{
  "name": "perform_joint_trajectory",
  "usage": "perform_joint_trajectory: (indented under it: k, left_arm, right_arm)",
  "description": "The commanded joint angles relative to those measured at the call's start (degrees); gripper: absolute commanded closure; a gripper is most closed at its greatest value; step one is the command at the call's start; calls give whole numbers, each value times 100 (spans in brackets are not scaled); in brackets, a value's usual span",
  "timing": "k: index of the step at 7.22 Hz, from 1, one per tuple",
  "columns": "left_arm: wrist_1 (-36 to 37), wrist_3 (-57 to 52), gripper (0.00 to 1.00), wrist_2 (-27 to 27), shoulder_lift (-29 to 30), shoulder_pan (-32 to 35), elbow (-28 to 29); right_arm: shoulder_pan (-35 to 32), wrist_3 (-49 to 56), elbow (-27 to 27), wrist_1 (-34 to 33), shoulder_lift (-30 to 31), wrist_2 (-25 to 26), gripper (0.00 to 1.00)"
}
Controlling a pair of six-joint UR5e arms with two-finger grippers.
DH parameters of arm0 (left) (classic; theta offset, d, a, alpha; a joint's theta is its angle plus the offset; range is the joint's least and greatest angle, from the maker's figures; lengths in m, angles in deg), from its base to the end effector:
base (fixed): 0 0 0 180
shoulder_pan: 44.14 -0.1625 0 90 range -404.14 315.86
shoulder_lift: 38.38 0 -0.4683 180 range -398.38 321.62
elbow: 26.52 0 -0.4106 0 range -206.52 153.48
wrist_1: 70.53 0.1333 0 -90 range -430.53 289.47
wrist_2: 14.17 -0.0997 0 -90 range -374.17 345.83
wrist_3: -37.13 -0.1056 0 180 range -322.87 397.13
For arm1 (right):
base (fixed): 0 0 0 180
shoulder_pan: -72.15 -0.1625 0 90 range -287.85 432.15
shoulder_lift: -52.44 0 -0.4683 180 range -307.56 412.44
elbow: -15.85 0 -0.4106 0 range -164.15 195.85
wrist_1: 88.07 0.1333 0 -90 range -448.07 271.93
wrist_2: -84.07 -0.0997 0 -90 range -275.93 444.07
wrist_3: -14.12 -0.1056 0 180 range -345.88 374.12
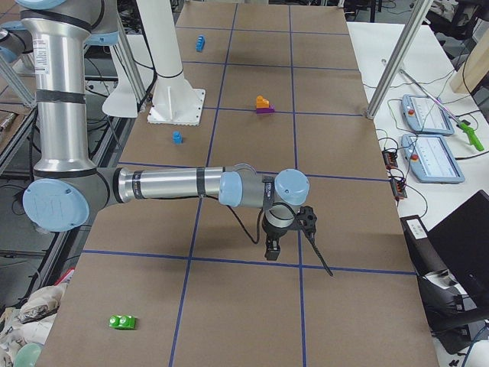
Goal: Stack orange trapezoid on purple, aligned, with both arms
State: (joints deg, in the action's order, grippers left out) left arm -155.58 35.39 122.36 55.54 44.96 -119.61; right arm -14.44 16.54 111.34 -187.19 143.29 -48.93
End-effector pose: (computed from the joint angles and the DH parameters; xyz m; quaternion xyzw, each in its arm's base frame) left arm -0.0481 -0.5426 0.6486 0.0194 0.3948 0.0283 0.9181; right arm 0.0317 -0.4984 0.6823 -0.0395 -0.3659 -0.0330 0.9292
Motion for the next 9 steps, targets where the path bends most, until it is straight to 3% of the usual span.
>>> perform_joint_trajectory:
  k: [1,9]
  left_arm:
    - [-11,-2,0,23,-75,3,-85]
    - [-20,-37,0,31,-111,-6,-103]
  right_arm:
    - [-69,-6,-13,-2,55,2,0]
    - [-121,-23,40,6,29,-33,0]
